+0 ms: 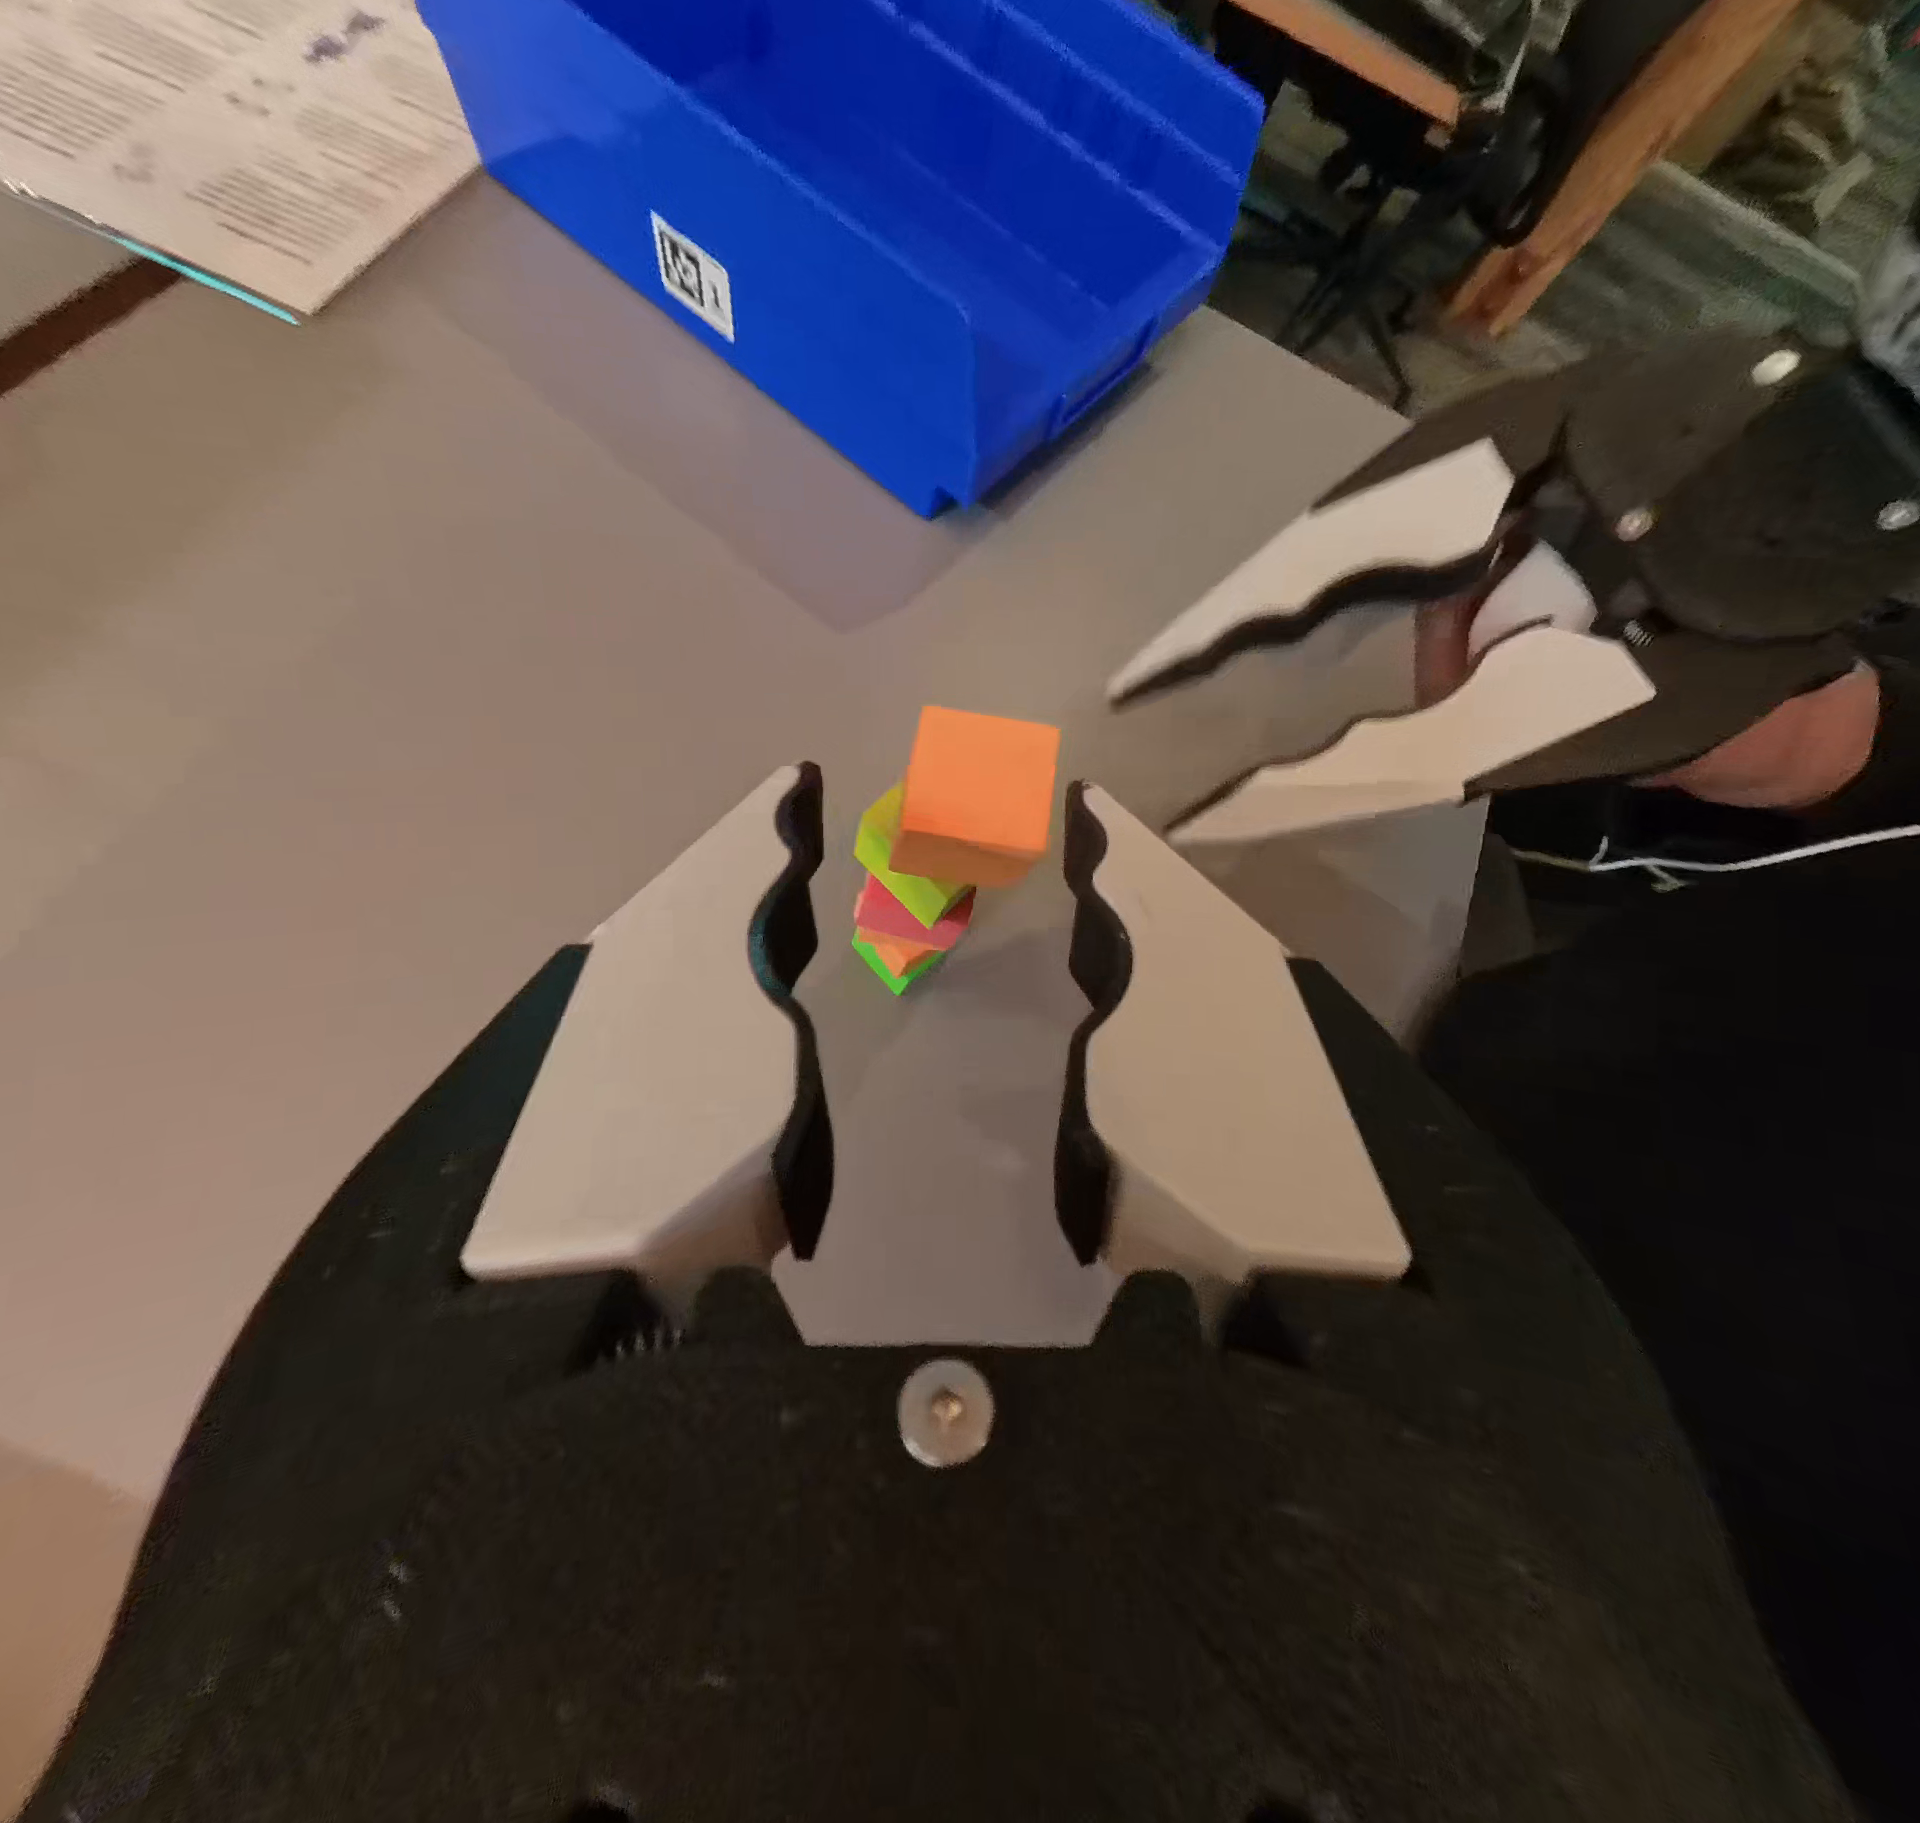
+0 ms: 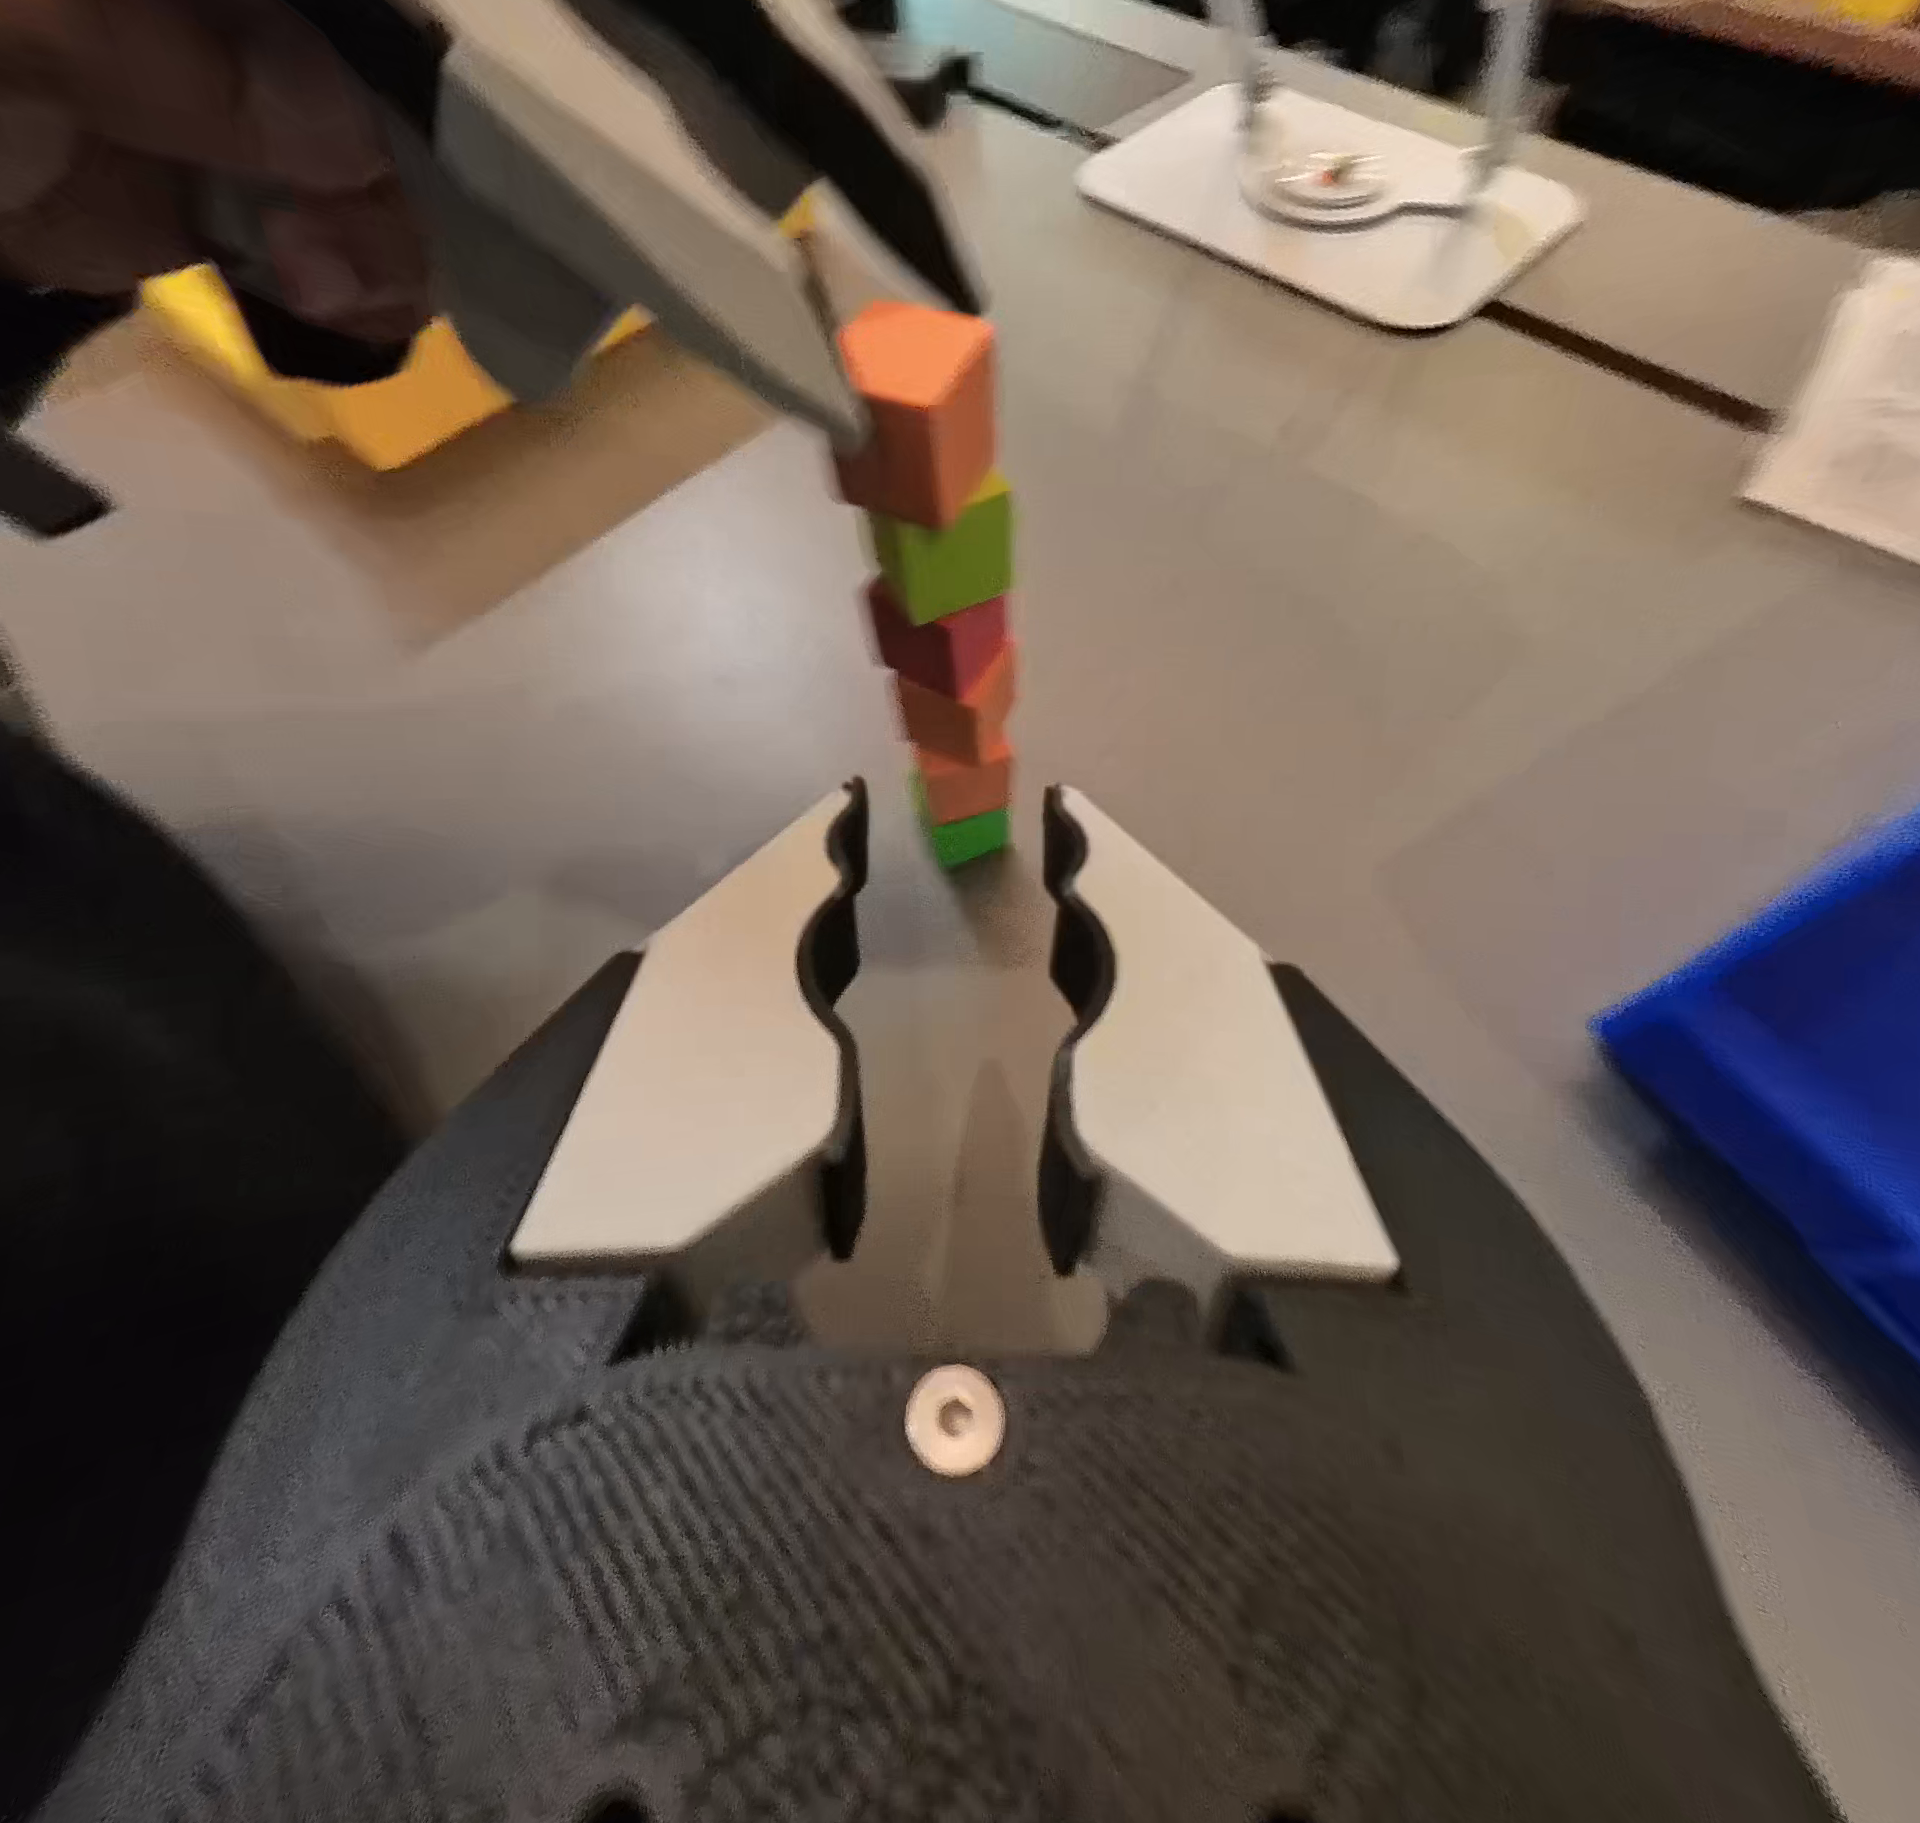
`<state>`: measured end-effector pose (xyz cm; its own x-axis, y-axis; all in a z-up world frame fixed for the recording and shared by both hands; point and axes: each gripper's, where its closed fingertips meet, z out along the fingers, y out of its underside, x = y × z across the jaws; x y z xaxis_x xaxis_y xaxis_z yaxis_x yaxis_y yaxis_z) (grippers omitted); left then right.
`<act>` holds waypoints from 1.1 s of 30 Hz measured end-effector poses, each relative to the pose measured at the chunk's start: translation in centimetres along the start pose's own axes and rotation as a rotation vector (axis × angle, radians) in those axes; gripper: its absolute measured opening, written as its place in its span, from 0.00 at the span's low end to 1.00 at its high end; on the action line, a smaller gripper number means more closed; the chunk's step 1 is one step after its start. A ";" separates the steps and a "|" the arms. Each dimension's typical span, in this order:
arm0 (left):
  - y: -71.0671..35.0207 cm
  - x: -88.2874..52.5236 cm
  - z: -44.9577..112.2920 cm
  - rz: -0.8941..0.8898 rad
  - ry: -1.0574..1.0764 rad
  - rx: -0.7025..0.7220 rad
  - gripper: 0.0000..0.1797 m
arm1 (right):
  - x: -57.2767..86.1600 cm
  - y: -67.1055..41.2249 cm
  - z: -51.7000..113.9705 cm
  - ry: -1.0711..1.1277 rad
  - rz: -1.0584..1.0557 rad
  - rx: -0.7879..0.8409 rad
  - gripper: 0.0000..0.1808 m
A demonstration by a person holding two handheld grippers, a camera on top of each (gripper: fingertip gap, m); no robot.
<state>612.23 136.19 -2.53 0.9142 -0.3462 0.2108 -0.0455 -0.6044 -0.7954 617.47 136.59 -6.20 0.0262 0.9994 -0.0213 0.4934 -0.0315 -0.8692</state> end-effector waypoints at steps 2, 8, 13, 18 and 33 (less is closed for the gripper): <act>-0.9 0.2 -1.0 -0.005 0.007 0.066 0.26 | -2.6 0.7 0.5 -0.151 -0.010 -0.024 0.13; -1.3 -1.0 -3.7 -0.102 -0.023 0.173 0.26 | -5.6 4.7 4.1 -0.352 -0.288 -0.231 0.00; 0.0 -1.9 -5.0 -0.142 -0.102 0.188 0.26 | -0.4 1.4 7.3 -0.199 -0.245 -0.171 0.00; 2.3 -4.1 -6.8 -0.181 -0.246 0.167 0.25 | 3.8 1.3 6.6 -0.125 -0.015 -0.187 0.01; 4.8 -5.0 -5.8 -0.298 -0.181 0.147 0.25 | 4.4 3.5 8.1 -0.050 0.061 -0.154 0.28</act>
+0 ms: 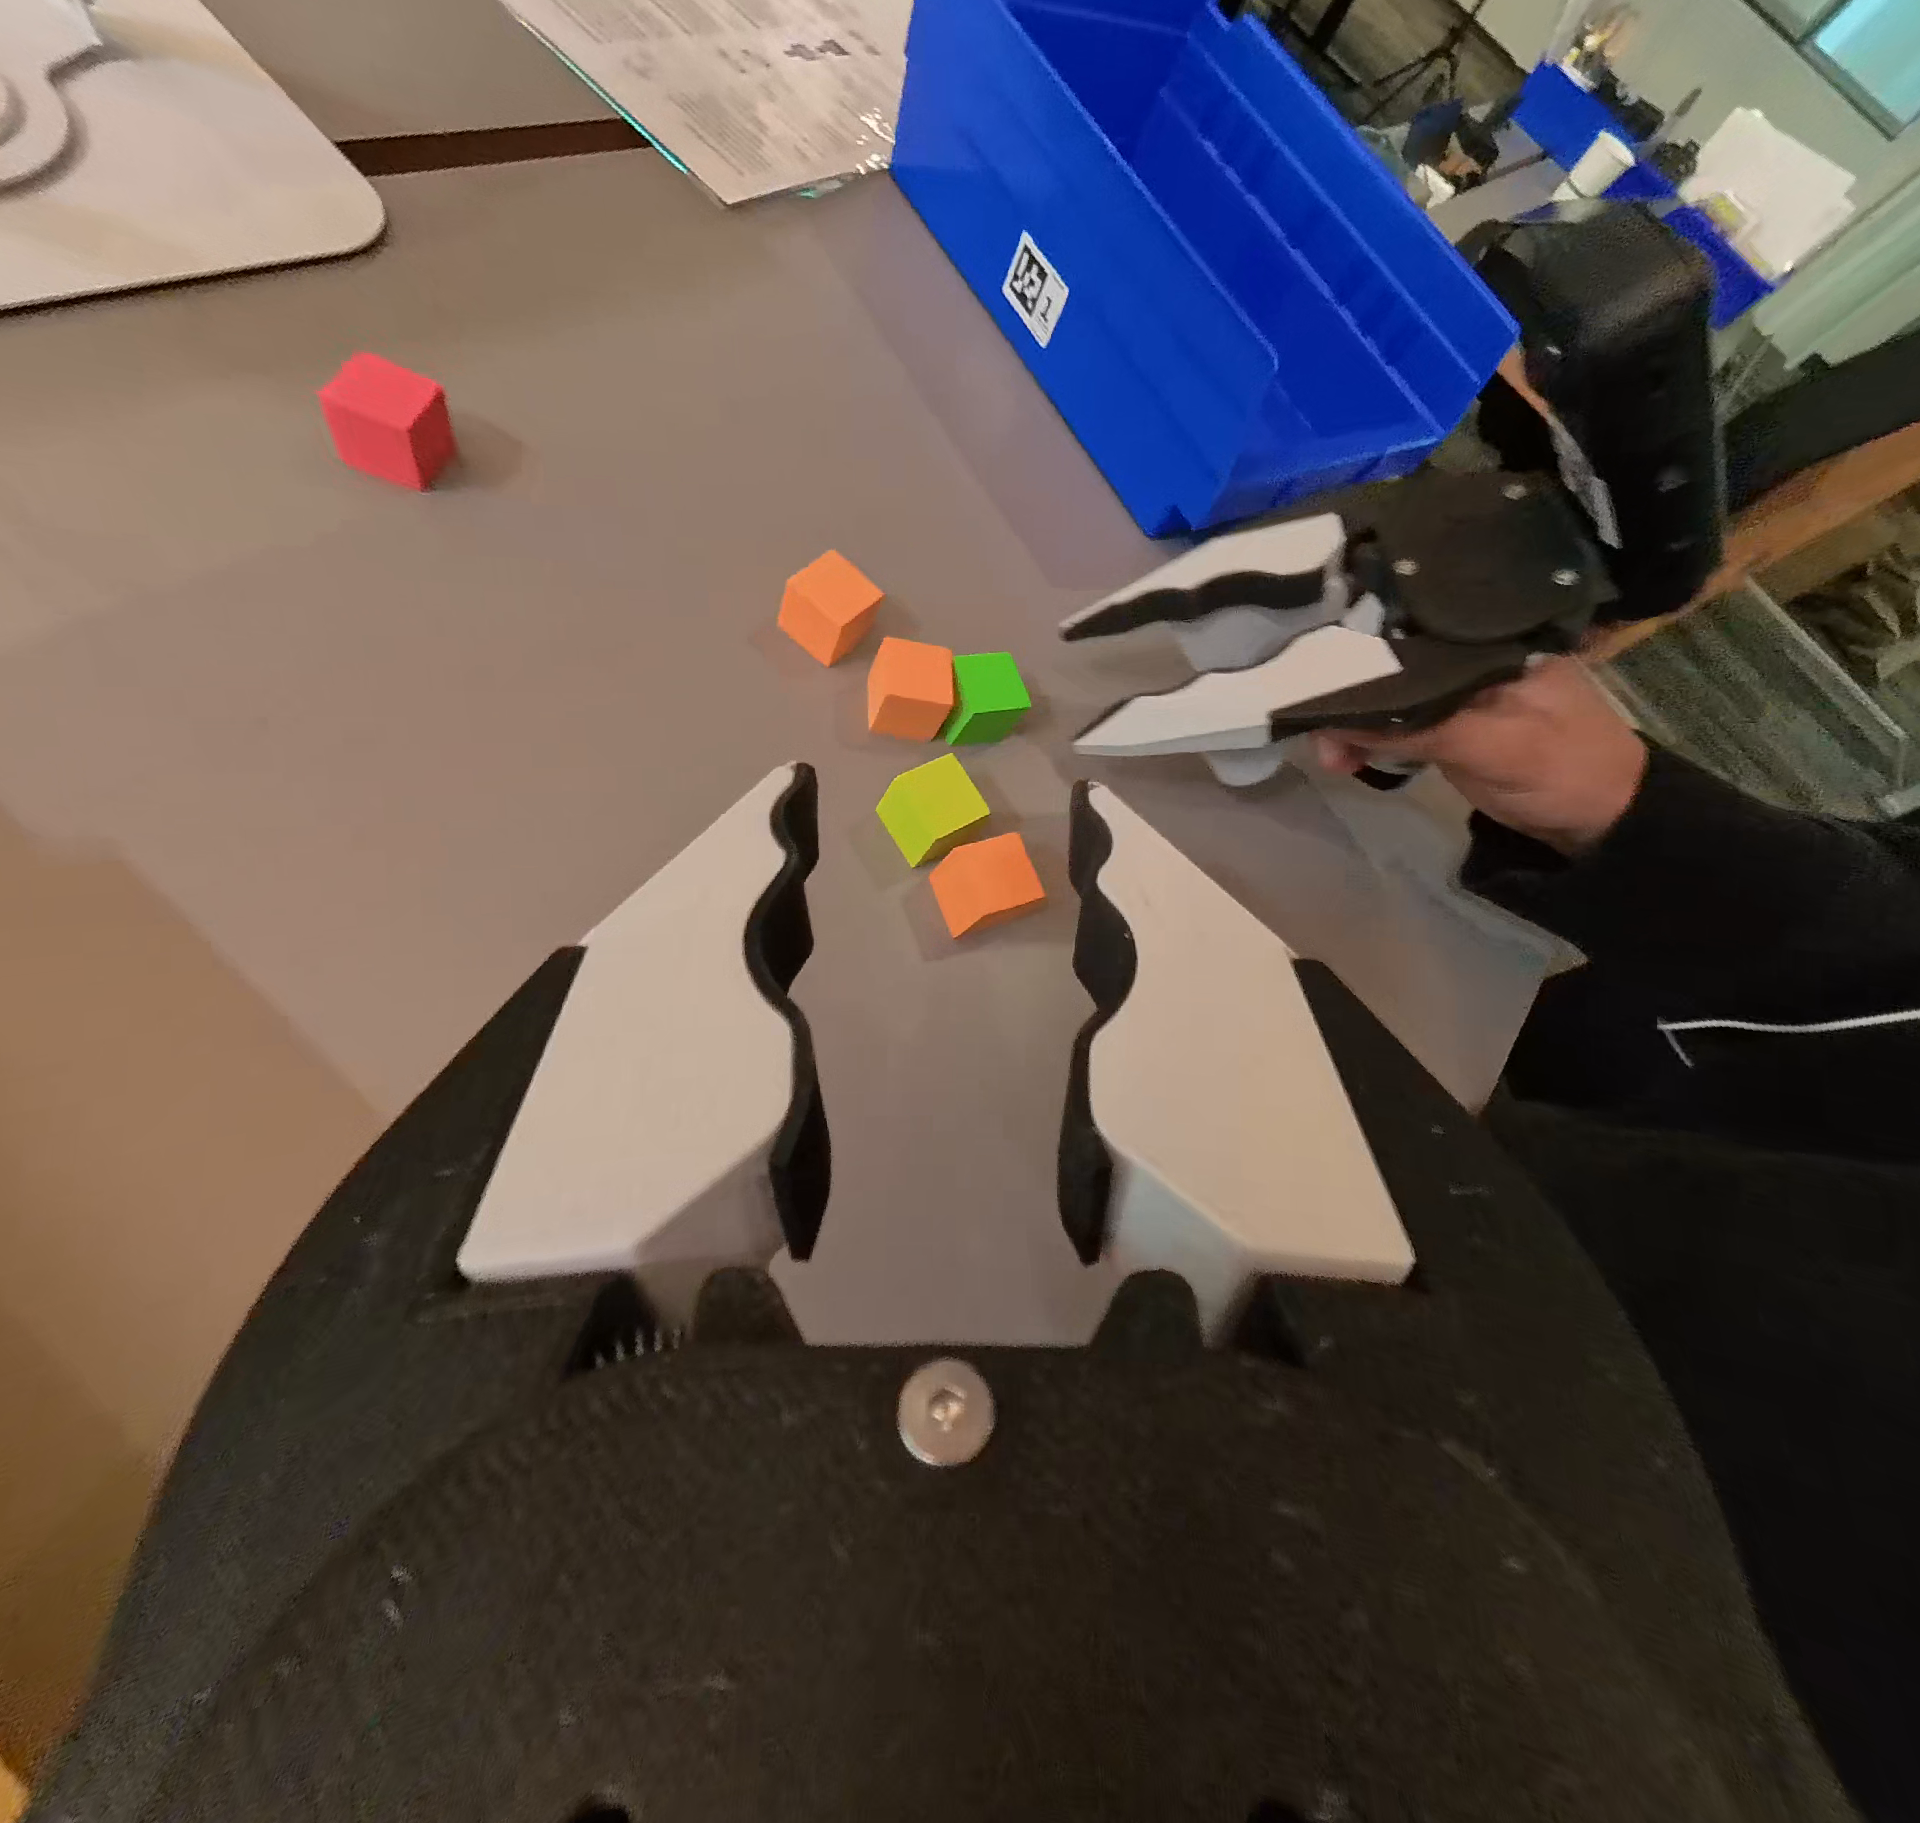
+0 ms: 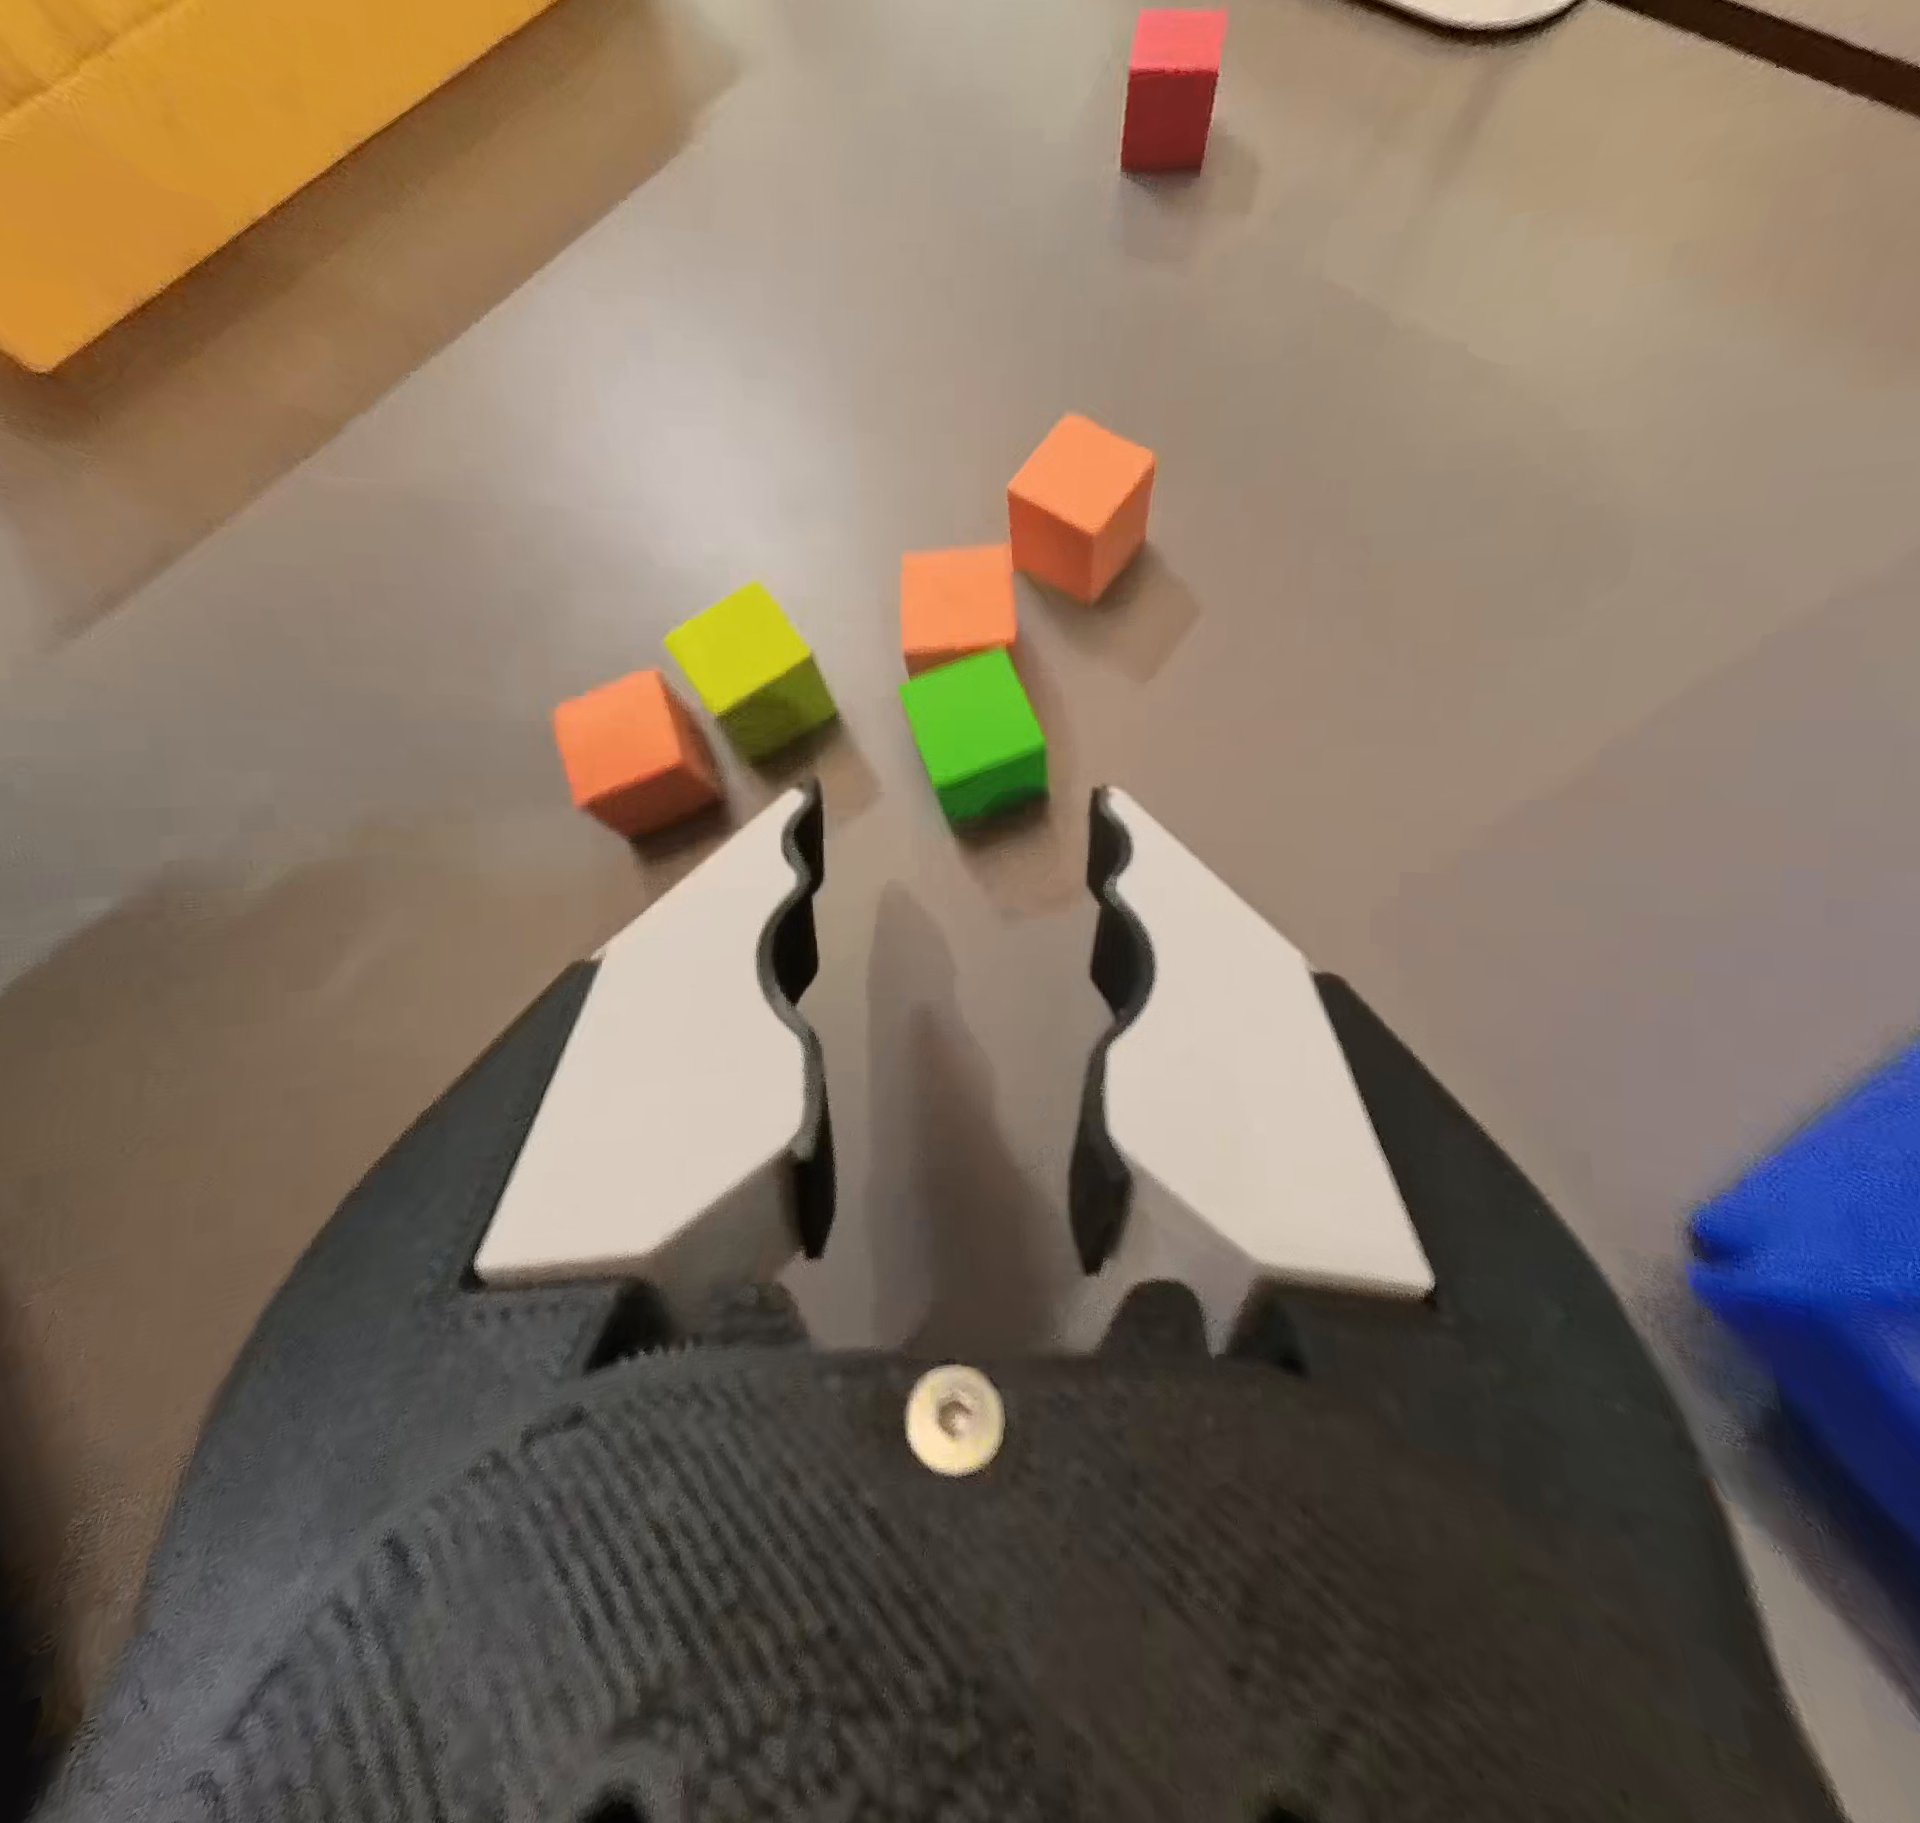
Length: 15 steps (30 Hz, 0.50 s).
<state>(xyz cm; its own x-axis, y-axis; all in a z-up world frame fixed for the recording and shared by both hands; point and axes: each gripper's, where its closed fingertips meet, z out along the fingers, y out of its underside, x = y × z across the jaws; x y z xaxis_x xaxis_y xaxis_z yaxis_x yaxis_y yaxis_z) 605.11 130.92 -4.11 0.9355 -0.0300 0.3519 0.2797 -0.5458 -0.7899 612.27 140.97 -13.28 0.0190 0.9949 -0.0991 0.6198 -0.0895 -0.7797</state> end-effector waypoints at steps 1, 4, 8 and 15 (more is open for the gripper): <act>0.1 0.2 0.3 0.006 0.008 -0.011 0.25 | 0.1 -0.3 1.0 -0.003 -0.004 -0.003 0.29; 0.8 1.1 1.1 0.014 0.040 -0.040 0.26 | 0.9 0.3 3.6 -0.003 0.012 -0.074 0.18; 2.7 1.8 1.8 0.013 0.051 -0.089 0.26 | 1.1 0.1 2.0 0.004 0.052 -0.068 0.16; 4.5 1.2 2.7 -0.083 0.089 -0.101 0.26 | -3.4 -1.5 -1.5 -0.072 -0.078 0.031 0.16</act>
<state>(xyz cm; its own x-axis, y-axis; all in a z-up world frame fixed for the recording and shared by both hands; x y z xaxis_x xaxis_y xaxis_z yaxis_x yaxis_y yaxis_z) 608.06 130.66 -8.62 0.8858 -0.0531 0.4610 0.3282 -0.6307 -0.7032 612.50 137.76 -10.84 -0.0860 0.9930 -0.0807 0.5923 -0.0141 -0.8056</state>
